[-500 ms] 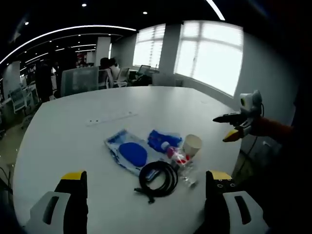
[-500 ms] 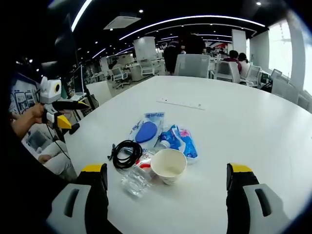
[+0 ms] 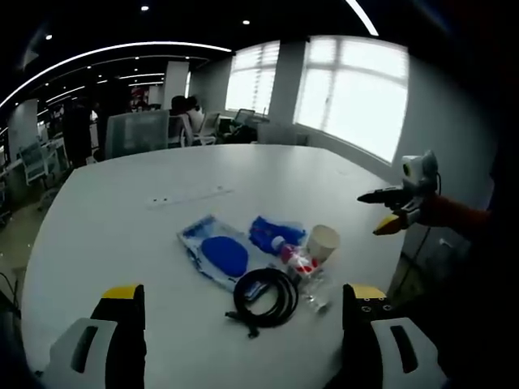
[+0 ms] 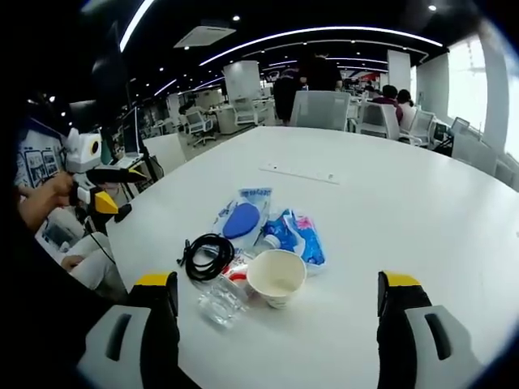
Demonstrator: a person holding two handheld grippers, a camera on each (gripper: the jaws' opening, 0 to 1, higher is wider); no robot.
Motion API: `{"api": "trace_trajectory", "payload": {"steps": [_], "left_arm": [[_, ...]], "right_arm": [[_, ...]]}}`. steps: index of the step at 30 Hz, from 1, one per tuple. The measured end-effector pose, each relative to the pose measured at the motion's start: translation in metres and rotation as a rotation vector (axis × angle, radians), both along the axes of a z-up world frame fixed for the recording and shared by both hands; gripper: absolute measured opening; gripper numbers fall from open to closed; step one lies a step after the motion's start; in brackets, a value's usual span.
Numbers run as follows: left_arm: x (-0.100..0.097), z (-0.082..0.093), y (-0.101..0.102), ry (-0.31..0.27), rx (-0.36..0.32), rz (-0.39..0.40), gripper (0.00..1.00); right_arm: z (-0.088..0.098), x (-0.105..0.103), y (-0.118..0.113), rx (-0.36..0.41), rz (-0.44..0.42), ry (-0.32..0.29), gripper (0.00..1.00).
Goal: Arrange the tabletop items into an orderly group along one side of the table until the central work area is clear of visible clutter.
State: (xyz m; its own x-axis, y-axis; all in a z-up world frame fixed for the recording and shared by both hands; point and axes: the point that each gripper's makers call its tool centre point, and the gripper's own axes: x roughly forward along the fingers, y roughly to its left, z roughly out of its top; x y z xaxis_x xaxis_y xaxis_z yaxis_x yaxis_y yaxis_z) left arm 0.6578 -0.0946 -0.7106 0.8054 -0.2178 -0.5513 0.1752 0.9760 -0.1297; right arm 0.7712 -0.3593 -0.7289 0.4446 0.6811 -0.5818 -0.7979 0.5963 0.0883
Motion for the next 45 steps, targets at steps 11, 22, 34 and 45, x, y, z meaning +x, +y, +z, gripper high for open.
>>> {"api": "trace_trajectory", "payload": {"steps": [11,22,34,45], "left_arm": [[0.0029,-0.001,-0.0003,0.006,0.011,-0.011,1.0],[0.0016,-0.002,0.0017,0.016,0.021,-0.019,1.0],[0.0006,-0.0028,0.0018,0.025,0.011,-0.024,1.0],[0.0021,-0.0022,0.0002,0.024,0.011,-0.032,1.0]], "right_arm": [[-0.0013,0.0025,-0.0048,-0.032,0.007,-0.012,1.0],[-0.0023,0.0044,-0.0062,-0.037,0.002,-0.011,1.0],[0.0007,0.0002,-0.003,-0.031,0.006,-0.014,1.0],[0.0003,0.0003,-0.0052,-0.04,0.005,-0.01,1.0]]}}
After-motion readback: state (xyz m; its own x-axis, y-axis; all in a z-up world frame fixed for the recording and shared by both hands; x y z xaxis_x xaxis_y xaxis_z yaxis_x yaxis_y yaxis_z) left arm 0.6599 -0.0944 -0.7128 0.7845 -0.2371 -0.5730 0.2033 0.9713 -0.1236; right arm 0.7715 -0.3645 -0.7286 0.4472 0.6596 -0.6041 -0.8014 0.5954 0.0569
